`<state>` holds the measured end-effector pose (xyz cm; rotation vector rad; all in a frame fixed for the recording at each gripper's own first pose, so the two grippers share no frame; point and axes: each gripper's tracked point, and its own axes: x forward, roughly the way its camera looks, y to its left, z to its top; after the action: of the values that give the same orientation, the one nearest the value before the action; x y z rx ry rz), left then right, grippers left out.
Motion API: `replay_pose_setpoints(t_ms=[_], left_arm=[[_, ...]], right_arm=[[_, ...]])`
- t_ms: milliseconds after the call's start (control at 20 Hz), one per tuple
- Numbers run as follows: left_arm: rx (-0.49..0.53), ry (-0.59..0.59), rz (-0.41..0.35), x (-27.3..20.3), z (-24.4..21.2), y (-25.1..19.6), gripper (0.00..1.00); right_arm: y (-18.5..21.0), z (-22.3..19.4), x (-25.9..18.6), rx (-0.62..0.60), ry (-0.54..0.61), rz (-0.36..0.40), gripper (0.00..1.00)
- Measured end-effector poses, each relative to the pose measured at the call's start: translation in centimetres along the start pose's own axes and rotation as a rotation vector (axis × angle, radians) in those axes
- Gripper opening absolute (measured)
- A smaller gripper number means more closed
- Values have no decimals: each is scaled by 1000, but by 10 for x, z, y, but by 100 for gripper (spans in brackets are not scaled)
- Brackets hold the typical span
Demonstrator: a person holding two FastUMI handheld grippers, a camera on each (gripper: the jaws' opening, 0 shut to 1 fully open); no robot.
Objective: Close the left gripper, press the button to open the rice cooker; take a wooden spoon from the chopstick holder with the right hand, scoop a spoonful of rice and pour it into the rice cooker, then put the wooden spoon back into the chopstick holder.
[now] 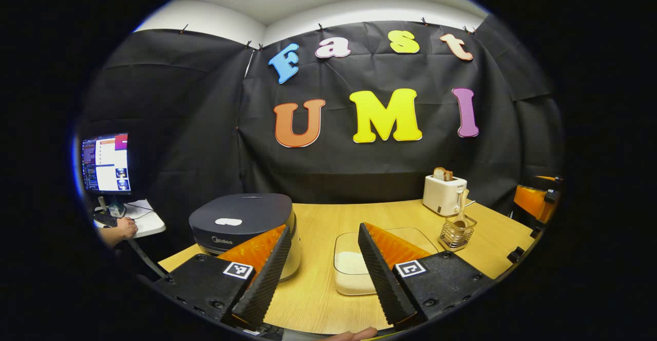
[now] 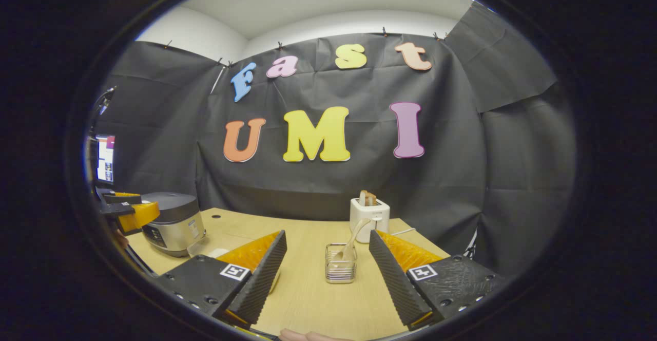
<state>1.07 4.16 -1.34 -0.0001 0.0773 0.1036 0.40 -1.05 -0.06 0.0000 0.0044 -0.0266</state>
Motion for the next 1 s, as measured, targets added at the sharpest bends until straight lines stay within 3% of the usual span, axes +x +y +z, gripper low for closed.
replay_pose_setpoints(t_ms=[50,100,150,200,250,300,350,400,500,650,1000], left_arm=[[24,0,10,1,0,4,83],[31,4,16,3,1,7,69],[27,14,17,4,-1,9,69],[20,24,12,6,-1,10,57],[17,33,8,10,-2,12,52],[18,45,13,12,-3,19,34],[24,55,20,16,-2,26,31],[26,64,32,19,0,35,16],[23,83,69,26,5,56,3],[18,117,110,37,13,88,3],[-74,306,125,66,-10,136,2]], right_arm=[[-1,0,0,0,1,-1,96],[-2,0,1,1,2,0,96],[-2,-1,1,2,6,-1,96],[-4,-2,3,4,8,-3,96],[-5,-1,3,7,9,-5,96],[-7,-2,4,9,11,-7,96],[-8,-1,4,12,11,-8,96],[-10,-1,4,15,10,-11,96],[-12,0,4,20,8,-14,96],[-17,4,3,38,1,-18,96],[-26,13,-4,56,-16,-27,95]])
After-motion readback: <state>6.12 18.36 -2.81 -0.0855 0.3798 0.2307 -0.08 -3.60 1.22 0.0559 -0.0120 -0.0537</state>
